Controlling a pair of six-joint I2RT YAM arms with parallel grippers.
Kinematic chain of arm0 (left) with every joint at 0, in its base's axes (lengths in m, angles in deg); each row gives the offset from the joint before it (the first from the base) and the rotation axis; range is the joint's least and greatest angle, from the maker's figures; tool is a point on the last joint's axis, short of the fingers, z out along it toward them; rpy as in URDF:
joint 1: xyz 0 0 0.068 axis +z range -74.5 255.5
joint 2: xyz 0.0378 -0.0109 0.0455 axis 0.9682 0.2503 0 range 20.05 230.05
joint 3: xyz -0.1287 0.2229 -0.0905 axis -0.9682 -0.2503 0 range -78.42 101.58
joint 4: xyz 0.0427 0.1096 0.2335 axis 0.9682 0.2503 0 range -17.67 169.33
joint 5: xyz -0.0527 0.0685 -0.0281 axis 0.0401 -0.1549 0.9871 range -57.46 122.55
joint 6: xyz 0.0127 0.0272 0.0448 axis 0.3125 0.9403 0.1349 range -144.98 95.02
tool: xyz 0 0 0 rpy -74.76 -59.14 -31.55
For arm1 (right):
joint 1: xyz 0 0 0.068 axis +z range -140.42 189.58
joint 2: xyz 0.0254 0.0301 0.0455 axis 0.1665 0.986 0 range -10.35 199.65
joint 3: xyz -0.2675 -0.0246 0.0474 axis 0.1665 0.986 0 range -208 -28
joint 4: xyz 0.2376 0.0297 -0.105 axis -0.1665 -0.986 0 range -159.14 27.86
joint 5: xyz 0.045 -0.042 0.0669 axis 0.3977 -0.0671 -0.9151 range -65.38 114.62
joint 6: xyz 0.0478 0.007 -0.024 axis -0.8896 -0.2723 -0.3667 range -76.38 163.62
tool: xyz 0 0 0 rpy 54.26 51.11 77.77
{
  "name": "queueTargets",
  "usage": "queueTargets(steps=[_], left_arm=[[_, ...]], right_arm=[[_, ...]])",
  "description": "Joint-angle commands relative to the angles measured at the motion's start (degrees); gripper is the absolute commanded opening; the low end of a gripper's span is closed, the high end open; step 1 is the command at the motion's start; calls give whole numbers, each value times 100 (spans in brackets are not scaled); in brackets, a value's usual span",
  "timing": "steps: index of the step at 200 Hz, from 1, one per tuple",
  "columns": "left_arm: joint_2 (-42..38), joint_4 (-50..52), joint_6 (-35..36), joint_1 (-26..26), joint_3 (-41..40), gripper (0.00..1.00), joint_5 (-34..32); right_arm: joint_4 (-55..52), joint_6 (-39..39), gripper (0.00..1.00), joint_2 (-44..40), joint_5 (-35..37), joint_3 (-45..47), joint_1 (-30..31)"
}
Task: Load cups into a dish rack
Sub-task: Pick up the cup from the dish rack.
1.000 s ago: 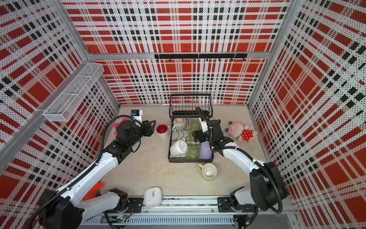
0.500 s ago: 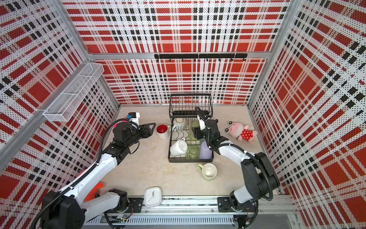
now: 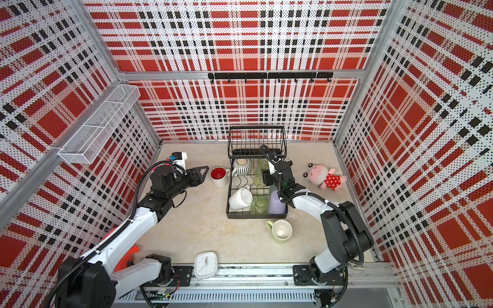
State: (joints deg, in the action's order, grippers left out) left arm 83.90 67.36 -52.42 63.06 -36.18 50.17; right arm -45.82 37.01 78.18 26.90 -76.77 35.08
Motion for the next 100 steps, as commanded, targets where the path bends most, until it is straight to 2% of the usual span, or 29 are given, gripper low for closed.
queueTargets(steps=[1,68,100], left_arm=[[22,-188,-51,58,-75,62,153],[39,-309,-132,63,-111,61,285],[39,-382,-191,71,-136,61,353]], right_arm=[[176,132,68,5,-351,100,17],[-174,-543,79,-284,-1272,155,10],[-85,-674,89,-344,-895,287,-16]])
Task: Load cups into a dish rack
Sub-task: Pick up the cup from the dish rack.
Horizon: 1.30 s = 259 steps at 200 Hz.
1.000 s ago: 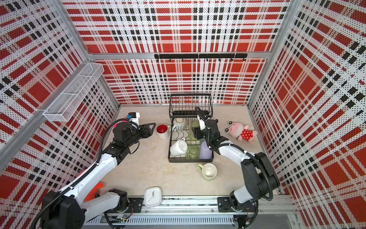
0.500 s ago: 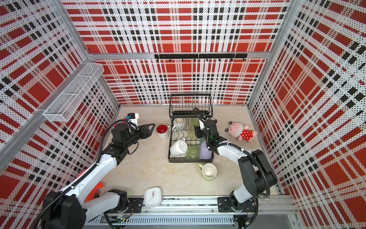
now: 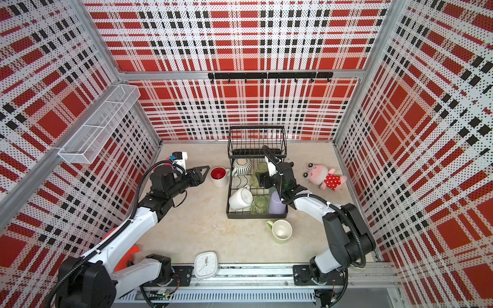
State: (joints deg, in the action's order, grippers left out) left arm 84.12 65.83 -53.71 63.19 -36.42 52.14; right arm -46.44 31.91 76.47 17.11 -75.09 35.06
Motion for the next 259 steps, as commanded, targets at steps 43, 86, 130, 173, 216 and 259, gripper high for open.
queueTargets(steps=[43,86,130,173,216,259], left_arm=[[-9,-285,-105,71,-181,61,193],[-18,-297,-127,115,-177,61,242],[-35,-299,-133,133,-201,61,264],[-44,-299,-140,164,-227,61,306],[-27,-334,-159,176,-236,61,308],[-31,-326,-175,189,-245,61,343]], right_arm=[[-83,-600,93,125,143,-42,-118],[64,-735,89,323,225,-212,-137],[-25,-576,73,457,343,-401,-139],[-288,-192,70,502,366,-441,-135],[-529,-99,74,554,126,-573,-139],[-759,-130,67,688,110,-727,-126]])
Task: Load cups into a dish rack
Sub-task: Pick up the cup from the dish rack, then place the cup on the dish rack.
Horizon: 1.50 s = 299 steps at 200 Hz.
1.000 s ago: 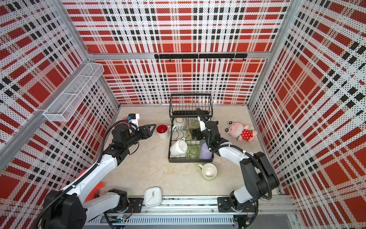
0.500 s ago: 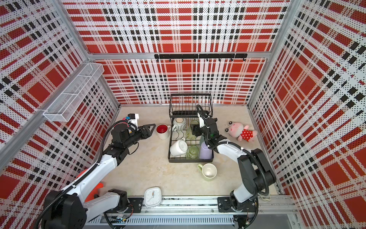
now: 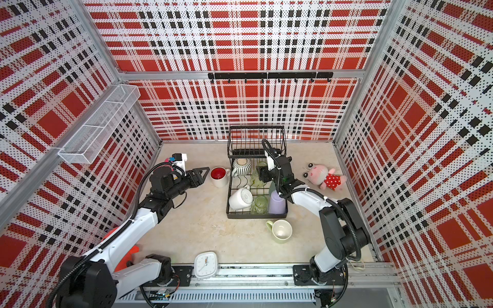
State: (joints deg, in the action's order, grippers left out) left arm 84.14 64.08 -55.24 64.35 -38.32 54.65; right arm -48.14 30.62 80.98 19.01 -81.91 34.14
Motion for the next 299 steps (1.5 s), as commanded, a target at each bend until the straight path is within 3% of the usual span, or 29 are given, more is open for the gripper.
queueTargets(steps=[1,38,70,114,151,299], left_arm=[[-31,-151,-23,67,-55,61,92],[-55,-150,-24,102,-68,61,101],[-58,-172,-42,105,-81,61,109],[-64,-237,-84,116,-116,61,118],[-90,-229,-90,123,-107,61,118],[23,-292,-59,213,-143,61,153]], right_arm=[[-590,-1,67,237,-85,-47,-32],[-658,50,58,113,31,-22,-36],[-458,165,57,-225,191,197,-35],[490,298,54,-850,1095,722,-35],[798,591,52,-876,1630,674,-63],[2382,927,53,570,1164,547,-292]])
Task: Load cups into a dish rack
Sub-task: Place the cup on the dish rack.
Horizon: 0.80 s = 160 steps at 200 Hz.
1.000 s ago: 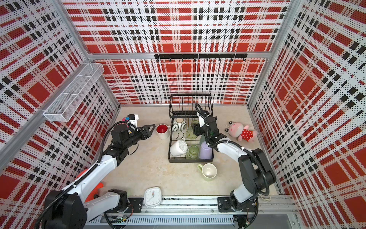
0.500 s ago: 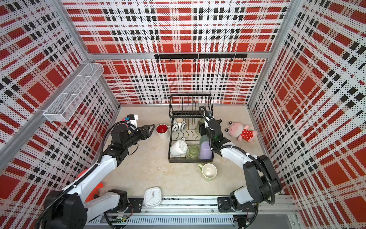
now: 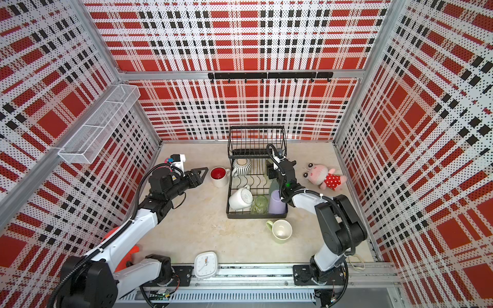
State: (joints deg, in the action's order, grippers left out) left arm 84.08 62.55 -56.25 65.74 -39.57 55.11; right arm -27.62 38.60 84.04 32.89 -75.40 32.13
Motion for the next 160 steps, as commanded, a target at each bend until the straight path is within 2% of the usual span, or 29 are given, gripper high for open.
queueTargets(steps=[1,24,80,120,160], left_arm=[[30,-138,42,81,-18,61,107],[39,-138,50,103,-9,61,116],[31,-138,42,159,8,61,151],[22,-173,7,167,-10,61,194],[-44,-137,14,164,-17,61,204]], right_arm=[[346,135,53,273,-236,-99,-96],[476,215,55,441,-335,-158,-141],[380,216,76,404,-476,-239,-189],[325,32,80,5,-693,35,-189],[-481,-139,81,-390,-1364,-35,-198]])
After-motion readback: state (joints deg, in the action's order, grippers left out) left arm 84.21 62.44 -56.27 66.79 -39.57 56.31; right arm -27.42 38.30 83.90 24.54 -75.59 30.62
